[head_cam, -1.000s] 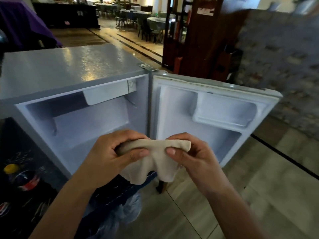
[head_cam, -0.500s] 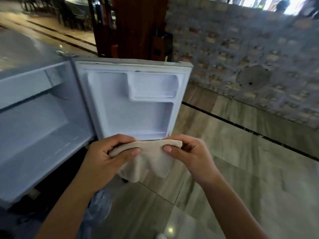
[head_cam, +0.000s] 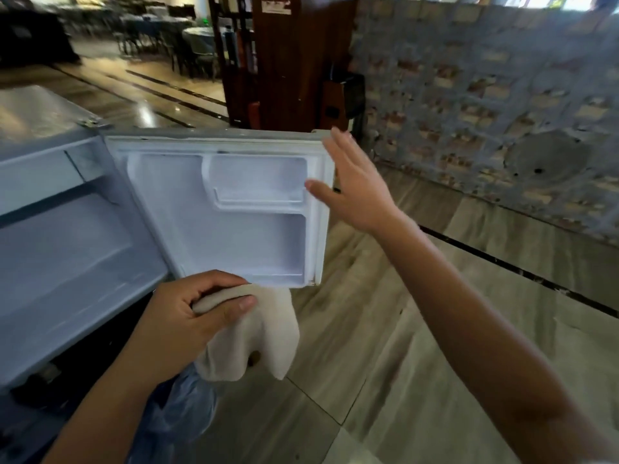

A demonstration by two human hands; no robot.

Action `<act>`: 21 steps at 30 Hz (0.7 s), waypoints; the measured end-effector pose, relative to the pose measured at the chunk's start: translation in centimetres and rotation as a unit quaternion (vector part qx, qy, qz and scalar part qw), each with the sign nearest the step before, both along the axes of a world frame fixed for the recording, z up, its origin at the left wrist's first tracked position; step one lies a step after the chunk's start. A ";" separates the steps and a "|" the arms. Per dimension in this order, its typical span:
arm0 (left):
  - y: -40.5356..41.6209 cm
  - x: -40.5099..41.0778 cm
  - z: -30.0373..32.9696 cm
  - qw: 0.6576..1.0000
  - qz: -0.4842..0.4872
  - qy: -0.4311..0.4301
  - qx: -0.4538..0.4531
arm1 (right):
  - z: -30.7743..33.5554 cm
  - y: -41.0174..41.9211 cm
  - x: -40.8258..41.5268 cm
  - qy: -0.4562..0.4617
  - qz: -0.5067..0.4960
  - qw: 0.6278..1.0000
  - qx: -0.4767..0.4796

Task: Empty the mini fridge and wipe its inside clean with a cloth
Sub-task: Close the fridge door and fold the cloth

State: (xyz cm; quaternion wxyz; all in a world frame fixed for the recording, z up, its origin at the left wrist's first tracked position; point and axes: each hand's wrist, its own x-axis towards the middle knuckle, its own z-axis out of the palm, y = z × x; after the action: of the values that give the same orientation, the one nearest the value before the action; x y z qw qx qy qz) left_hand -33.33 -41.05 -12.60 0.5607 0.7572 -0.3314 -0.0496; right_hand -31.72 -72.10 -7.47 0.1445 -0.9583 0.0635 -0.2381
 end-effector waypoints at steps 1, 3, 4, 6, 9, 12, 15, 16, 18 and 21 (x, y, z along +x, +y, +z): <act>-0.4 -0.4 -0.1 1.000 0.014 0.006 -0.002 | 0.6 -1.0 1.8 -0.004 -0.006 1.000 -0.026; -0.8 -1.0 -0.1 0.999 0.047 0.019 -0.011 | 1.5 -2.5 5.2 -0.002 -0.011 0.998 -0.068; -0.9 -1.3 0.0 0.998 0.065 0.022 -0.015 | 1.7 -2.9 6.7 0.004 -0.010 0.996 -0.087; -0.7 -1.7 0.0 0.995 0.092 0.022 -0.014 | 1.5 -3.6 9.0 0.026 -0.004 0.993 -0.112; -0.6 -2.2 0.0 0.992 0.123 0.027 -0.009 | -0.3 -3.9 10.3 0.059 0.007 0.990 -0.131; -0.1 -2.3 0.0 0.988 0.152 0.016 0.002 | -1.5 -3.5 10.0 0.020 0.002 0.988 -0.156; 0.8 -2.0 0.3 0.986 0.166 0.009 0.012 | -0.6 -3.1 8.3 -0.013 0.008 0.985 -0.171; 1.3 -2.0 0.2 0.985 0.173 0.006 0.012 | -0.4 -2.6 7.5 -0.020 0.013 0.983 -0.183; 2.4 -2.0 -0.1 0.980 0.198 0.001 0.010 | -0.1 -0.8 5.5 -0.036 0.024 0.979 -0.198; 4.0 -1.8 -1.0 0.972 0.235 0.005 0.002 | -0.6 2.0 2.3 -0.060 0.063 0.979 -0.185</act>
State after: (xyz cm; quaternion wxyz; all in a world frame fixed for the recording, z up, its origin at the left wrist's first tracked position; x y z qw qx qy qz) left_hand -35.14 -37.05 -13.62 0.5569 0.8146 -0.1416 0.0789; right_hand -29.40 -70.08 -8.08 -0.0172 -0.9546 -0.0506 -0.2929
